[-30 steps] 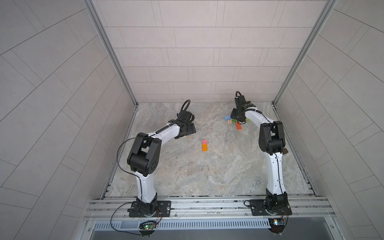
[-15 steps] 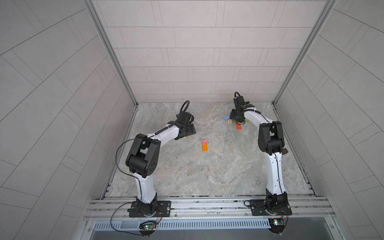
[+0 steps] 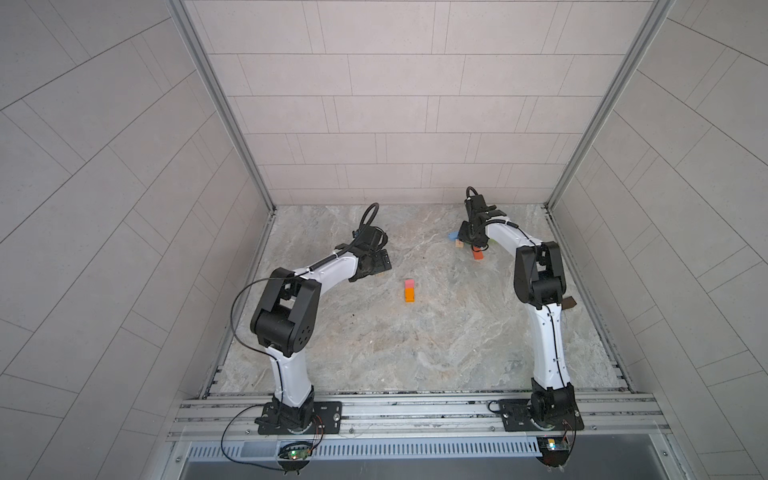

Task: Build the wood block tower
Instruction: 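Lower the right gripper onto the green cube and close on it, then carry the green cube with the right gripper beside the orange block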

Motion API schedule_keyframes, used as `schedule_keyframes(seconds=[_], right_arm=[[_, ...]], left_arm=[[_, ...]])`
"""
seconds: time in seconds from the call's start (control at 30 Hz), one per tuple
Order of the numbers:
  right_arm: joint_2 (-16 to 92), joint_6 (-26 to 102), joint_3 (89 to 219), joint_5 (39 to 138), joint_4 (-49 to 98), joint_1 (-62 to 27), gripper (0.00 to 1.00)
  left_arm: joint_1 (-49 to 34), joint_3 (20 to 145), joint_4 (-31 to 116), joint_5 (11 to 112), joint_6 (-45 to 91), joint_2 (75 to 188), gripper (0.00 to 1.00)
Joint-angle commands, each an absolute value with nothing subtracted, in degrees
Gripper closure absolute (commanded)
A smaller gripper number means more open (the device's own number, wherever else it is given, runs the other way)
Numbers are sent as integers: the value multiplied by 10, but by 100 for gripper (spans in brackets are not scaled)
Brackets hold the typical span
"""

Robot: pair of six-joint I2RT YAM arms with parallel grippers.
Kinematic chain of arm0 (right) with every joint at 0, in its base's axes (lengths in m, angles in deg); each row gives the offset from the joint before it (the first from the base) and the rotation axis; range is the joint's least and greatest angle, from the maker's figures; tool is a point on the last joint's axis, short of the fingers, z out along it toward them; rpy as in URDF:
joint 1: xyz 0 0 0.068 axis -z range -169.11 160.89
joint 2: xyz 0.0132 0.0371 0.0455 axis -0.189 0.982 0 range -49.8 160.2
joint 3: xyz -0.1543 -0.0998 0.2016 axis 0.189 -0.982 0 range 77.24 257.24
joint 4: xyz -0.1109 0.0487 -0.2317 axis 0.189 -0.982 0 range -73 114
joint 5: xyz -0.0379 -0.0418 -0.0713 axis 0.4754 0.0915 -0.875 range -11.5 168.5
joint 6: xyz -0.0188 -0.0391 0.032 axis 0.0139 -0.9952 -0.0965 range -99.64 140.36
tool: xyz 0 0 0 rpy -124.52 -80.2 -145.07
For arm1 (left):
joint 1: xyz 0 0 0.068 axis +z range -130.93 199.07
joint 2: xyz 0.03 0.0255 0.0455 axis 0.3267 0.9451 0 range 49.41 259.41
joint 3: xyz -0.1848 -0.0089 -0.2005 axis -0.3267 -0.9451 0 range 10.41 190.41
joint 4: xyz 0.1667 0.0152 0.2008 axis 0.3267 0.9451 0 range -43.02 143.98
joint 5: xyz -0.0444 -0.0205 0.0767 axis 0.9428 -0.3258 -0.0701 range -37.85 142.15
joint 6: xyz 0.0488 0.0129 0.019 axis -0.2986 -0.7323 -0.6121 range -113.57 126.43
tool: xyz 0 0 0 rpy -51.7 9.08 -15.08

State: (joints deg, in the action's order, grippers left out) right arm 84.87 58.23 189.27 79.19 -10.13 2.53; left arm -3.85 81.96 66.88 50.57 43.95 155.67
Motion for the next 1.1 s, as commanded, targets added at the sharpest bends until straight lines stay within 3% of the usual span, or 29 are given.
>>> schedule_keyframes(seconds=[0.0, 0.57, 1.07], right_arm=[[858, 583, 1887, 776, -121, 22, 63], [813, 533, 1873, 784, -153, 11, 73], [598, 508, 1665, 778, -104, -54, 73]], left_arm=[[-40, 811, 667, 501, 440, 1530, 0], [-45, 785, 672, 494, 440, 1488, 0], [-62, 686, 696, 483, 445, 1362, 0]])
